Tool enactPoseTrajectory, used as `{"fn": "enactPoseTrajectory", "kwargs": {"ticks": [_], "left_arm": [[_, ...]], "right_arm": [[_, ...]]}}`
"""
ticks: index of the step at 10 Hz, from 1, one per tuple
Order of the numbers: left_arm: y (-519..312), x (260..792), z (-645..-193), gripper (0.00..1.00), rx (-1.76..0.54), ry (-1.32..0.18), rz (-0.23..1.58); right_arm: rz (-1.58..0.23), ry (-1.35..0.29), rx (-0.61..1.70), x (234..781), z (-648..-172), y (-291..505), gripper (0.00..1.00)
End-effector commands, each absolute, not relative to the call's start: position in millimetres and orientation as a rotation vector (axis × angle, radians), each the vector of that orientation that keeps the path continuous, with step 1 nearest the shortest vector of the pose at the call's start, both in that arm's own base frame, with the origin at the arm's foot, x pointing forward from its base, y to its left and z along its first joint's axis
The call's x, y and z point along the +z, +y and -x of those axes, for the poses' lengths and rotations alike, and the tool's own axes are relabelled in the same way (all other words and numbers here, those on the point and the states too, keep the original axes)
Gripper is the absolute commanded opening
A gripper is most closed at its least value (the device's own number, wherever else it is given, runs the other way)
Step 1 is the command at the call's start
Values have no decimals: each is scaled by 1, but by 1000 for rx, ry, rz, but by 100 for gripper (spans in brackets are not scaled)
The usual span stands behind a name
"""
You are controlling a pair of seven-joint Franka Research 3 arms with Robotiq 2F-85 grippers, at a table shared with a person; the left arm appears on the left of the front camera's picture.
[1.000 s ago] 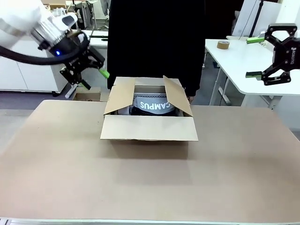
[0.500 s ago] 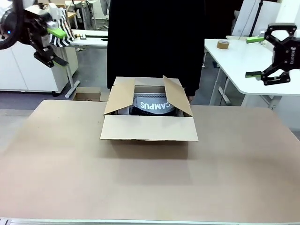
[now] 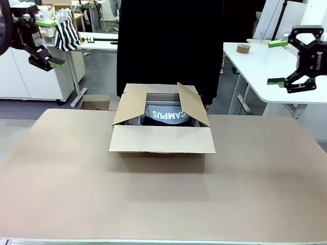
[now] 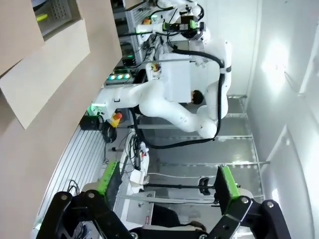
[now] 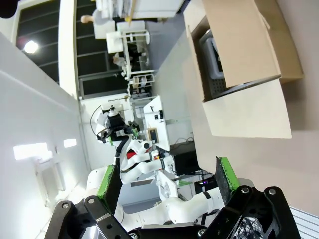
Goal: Pack the gift set into the box.
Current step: Press and hold the closed box until the human finishes sealing it.
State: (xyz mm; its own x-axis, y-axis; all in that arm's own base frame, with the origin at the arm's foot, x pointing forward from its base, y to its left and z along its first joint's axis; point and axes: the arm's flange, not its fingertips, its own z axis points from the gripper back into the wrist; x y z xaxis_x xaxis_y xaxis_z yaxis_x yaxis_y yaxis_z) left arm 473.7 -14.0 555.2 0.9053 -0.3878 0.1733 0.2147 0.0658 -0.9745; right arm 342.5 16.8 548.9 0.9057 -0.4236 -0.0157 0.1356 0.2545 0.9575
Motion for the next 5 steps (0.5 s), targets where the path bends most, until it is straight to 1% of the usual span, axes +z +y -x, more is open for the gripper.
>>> {"fn": "enactPoseTrajectory", "kwargs": {"ticks": [1,5], "left_arm": [[-9,553,-473,100,-482,125,1407],[-9,553,-473,100,-482,125,1407]], "right_arm": [[-1286,-286,-369,548,-345,19,100],[-1286,-286,-369,548,-345,19,100]]}}
